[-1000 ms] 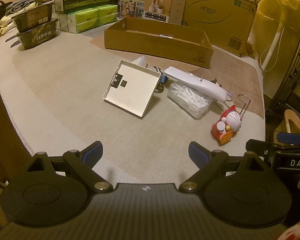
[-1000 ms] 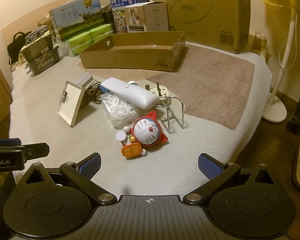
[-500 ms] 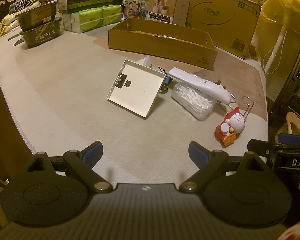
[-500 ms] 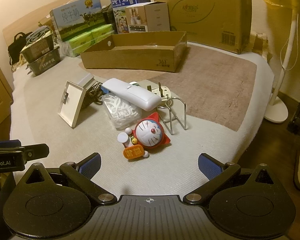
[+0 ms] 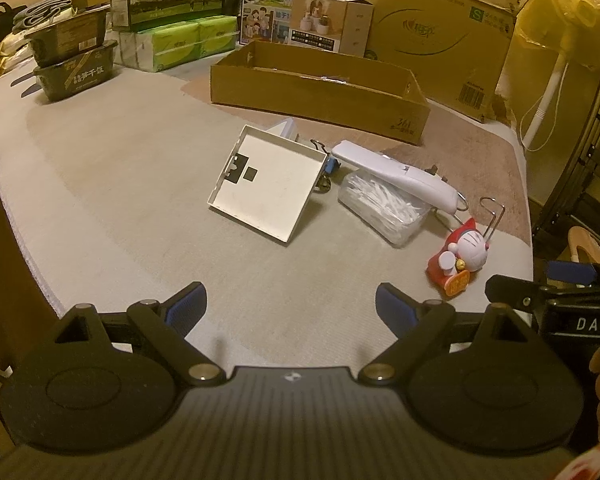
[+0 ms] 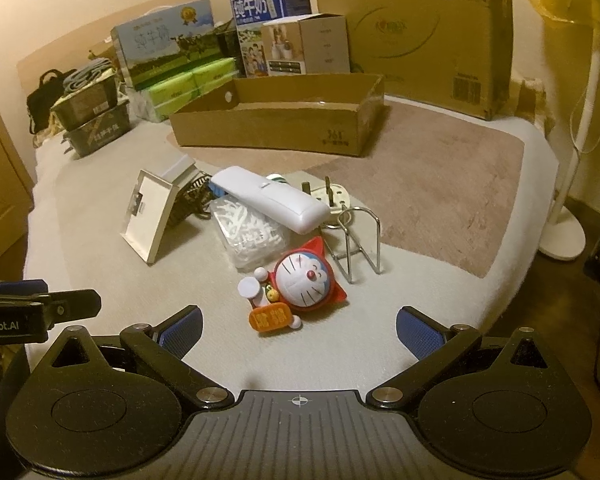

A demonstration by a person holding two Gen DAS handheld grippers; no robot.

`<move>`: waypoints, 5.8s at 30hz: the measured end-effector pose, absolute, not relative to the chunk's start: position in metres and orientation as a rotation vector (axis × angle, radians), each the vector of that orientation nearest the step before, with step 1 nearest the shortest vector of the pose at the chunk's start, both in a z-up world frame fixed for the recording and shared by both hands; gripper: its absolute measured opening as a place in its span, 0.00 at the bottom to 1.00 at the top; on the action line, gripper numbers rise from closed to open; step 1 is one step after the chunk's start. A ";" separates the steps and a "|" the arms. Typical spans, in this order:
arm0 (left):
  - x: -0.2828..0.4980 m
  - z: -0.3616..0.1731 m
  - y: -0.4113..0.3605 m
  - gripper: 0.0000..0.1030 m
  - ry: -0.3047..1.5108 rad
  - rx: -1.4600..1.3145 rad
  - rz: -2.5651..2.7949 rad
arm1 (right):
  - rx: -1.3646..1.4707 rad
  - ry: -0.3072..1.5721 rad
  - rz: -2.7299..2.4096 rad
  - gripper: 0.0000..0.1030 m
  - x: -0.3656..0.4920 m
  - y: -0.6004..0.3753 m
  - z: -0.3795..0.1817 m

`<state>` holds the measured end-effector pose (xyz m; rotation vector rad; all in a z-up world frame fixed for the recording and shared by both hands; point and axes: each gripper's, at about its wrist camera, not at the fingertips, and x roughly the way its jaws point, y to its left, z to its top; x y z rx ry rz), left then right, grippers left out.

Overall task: Organize rigid objects
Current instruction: 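Close the right tool on the red Doraemon figurine, then close the left tool on the white square plastic panel, then carry the white panel in the left tool while the right tool carries the figurine to the box, then open the left tool over the box while the right tool releases the figurine inside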

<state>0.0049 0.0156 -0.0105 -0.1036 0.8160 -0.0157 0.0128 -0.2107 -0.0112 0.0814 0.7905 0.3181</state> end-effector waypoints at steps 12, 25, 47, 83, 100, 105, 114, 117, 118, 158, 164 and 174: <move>0.022 -0.014 0.012 0.87 0.769 -0.091 -0.034 | -0.017 0.724 0.411 0.99 0.024 -0.208 -0.025; 0.040 -0.027 0.026 0.87 0.771 -0.065 -0.035 | -0.214 0.707 0.514 0.79 0.043 -0.182 -0.051; 0.063 -0.030 0.038 0.87 0.755 -0.048 -0.046 | -0.237 0.729 0.464 0.67 0.059 -0.175 -0.062; 0.153 -0.058 0.049 0.84 0.791 0.202 -0.312 | -0.176 0.730 0.434 0.67 0.063 -0.170 -0.046; 0.132 0.003 0.049 0.84 0.782 0.093 -0.201 | -0.061 0.688 0.425 0.67 0.078 -0.171 0.003; 0.140 0.025 0.047 0.84 0.760 0.085 -0.174 | -0.017 0.681 0.411 0.67 0.098 -0.179 0.022; 0.171 0.051 0.045 0.84 0.722 0.051 -0.145 | 0.022 0.665 0.392 0.67 0.143 -0.191 0.051; 0.185 0.053 0.046 0.84 0.721 0.048 -0.144 | 0.032 0.674 0.389 0.67 0.160 -0.193 0.054; 0.189 0.054 0.046 0.84 0.720 0.050 -0.144 | 0.034 0.677 0.389 0.67 0.166 -0.193 0.054; 0.403 0.009 0.035 0.84 0.777 0.073 -0.188 | 0.055 0.822 0.365 0.67 0.377 -0.184 -0.012; 0.400 0.007 0.039 0.88 0.771 0.064 -0.165 | 0.084 0.820 0.362 0.67 0.383 -0.187 -0.016; 0.346 0.026 0.050 0.88 0.732 0.018 -0.132 | 0.095 0.752 0.349 0.77 0.349 -0.202 0.005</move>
